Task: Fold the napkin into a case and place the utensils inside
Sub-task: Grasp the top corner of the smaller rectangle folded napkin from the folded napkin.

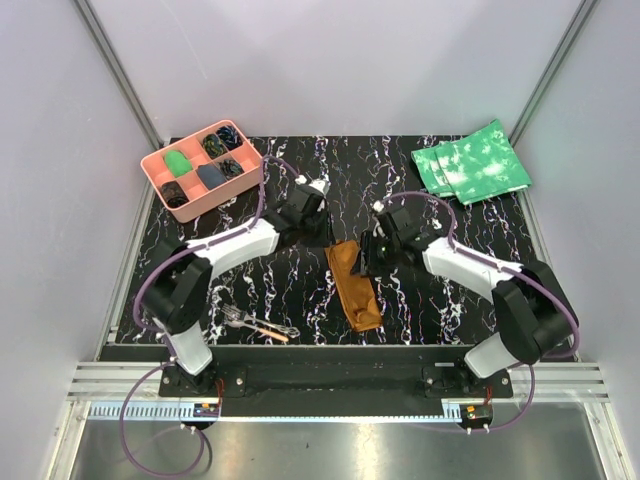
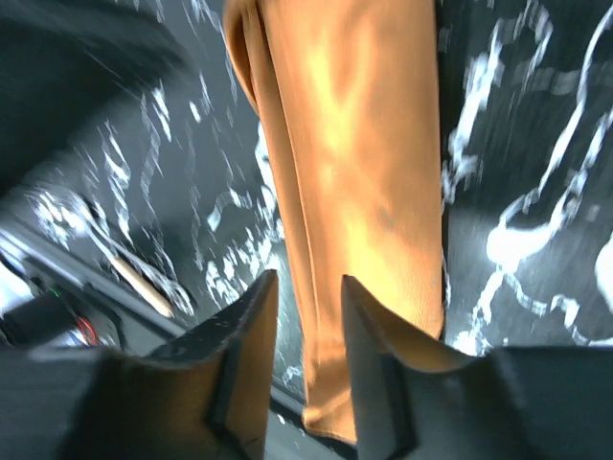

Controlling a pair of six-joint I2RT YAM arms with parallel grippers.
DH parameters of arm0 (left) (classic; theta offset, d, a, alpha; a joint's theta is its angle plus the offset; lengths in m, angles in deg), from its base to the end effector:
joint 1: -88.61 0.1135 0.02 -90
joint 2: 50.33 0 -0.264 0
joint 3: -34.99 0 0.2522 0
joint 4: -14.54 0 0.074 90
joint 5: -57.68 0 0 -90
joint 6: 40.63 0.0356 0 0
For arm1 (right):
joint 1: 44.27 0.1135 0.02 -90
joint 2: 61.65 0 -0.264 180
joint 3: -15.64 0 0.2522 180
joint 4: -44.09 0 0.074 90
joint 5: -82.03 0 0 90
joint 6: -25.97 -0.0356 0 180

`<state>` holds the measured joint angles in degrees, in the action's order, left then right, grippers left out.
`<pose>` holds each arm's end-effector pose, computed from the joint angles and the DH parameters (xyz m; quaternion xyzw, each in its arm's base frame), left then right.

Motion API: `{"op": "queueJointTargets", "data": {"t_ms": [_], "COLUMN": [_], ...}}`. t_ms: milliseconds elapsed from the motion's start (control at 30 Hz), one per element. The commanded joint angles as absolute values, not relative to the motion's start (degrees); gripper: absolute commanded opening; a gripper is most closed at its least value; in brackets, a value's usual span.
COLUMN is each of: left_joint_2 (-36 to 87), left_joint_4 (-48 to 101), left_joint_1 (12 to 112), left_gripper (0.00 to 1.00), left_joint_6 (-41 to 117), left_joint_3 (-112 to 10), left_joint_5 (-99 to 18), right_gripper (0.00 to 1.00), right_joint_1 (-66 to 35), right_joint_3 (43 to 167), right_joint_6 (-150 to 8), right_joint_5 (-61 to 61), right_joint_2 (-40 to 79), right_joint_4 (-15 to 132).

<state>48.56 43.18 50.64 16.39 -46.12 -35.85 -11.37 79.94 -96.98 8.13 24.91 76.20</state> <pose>0.2954 -0.2333 0.2180 0.0518 0.9267 -0.2386 0.2856 0.2470 0.1716 0.1935 -0.0424 0.9427 0.2766 0.1818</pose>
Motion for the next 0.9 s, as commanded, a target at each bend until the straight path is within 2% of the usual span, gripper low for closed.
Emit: {"op": "queueJointTargets", "data": {"t_ms": [0, 67, 100, 200, 333, 467, 867], "left_joint_2": [51.79, 52.85, 53.20, 54.25, 55.57, 56.19, 58.03], "left_joint_4": [44.91, 45.27, 45.44, 45.88, 46.32, 46.50, 46.50], "left_joint_1": [50.47, 50.47, 50.38, 50.29, 50.29, 50.21, 49.15], "left_gripper": [0.28, 0.29, 0.29, 0.29, 0.26, 0.23, 0.23], "left_joint_6": [19.57, 19.75, 19.92, 20.27, 20.45, 20.54, 20.10], "left_joint_3": [-49.96, -50.84, -51.19, -52.25, -53.56, -53.92, -54.27], "left_joint_5": [-32.94, -32.50, -32.49, -30.21, -29.95, -30.21, -30.65], "right_gripper": [0.36, 0.30, 0.23, 0.14, 0.08, 0.05, 0.03], "right_joint_1": [-13.60, -14.39, -14.56, -15.18, -15.36, -15.71, -17.03], "right_joint_3": [84.76, 86.69, 87.31, 89.68, 91.97, 93.03, 94.79], "right_joint_6": [-97.60, -97.87, -98.13, -99.01, -100.42, -101.73, -103.67], "right_joint_5": [10.31, 11.45, 12.07, 14.70, 15.59, 16.46, 17.43], "right_joint_2": [28.25, 30.97, 31.94, 36.33, 40.73, 44.33, 48.38], "right_joint_4": [72.10, 69.99, 69.46, 66.56, 63.92, 61.37, 59.34]}}
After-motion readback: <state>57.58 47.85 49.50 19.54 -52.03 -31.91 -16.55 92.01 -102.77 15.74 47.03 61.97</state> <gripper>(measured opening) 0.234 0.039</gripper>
